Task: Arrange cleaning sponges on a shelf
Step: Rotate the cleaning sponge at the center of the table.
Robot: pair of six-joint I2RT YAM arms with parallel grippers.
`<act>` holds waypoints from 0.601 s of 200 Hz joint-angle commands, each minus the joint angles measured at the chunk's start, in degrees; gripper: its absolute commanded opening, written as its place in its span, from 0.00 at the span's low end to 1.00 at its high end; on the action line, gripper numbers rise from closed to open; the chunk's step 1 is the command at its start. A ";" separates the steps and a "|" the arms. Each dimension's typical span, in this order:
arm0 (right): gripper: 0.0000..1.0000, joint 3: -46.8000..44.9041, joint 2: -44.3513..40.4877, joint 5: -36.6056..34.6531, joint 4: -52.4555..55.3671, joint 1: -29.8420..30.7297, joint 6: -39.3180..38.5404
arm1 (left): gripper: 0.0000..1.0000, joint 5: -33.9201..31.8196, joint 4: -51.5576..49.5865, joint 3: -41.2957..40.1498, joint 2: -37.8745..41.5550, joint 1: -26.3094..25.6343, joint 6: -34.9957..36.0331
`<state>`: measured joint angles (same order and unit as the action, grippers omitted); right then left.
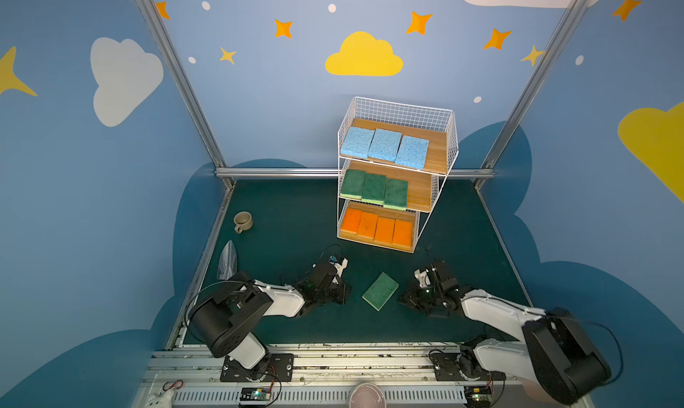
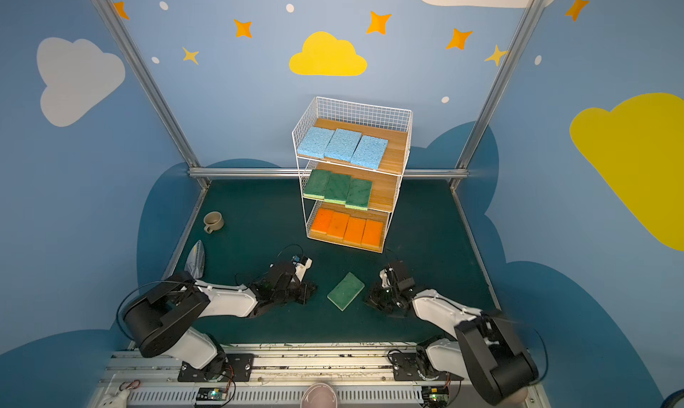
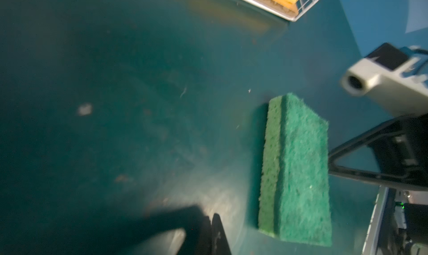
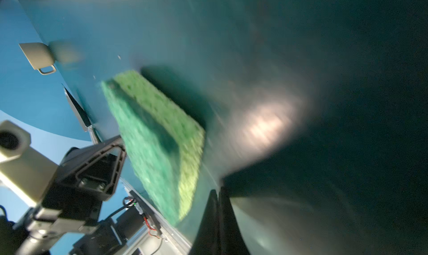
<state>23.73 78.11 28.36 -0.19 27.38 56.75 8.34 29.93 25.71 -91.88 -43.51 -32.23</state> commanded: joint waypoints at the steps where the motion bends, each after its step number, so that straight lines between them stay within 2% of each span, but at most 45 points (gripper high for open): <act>1: 0.00 2.79 5.22 1.44 -5.54 0.08 0.48 | 0.03 0.49 2.87 0.08 -0.58 -1.42 -1.43; 47: 0.00 10.93 13.02 0.70 -5.56 0.08 -1.38 | 0.03 -1.30 3.70 1.78 -2.37 -6.91 -2.11; 75: 0.00 13.01 11.92 0.26 -1.76 -0.21 -3.05 | 0.03 -2.18 4.04 0.84 -2.17 -7.42 -2.93; 103: 0.30 11.78 5.76 -0.06 3.69 -2.01 -4.79 | 0.03 -4.65 1.59 -0.64 1.70 -6.97 -2.40; 120: 0.41 10.71 -0.06 -0.56 8.85 -3.19 -6.11 | 0.06 -6.43 -1.88 -0.80 4.78 -6.69 -2.06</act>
<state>35.48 84.95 28.82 0.56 25.67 53.39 5.04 31.77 25.47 -91.24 -50.70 -34.74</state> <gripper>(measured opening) 0.366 0.047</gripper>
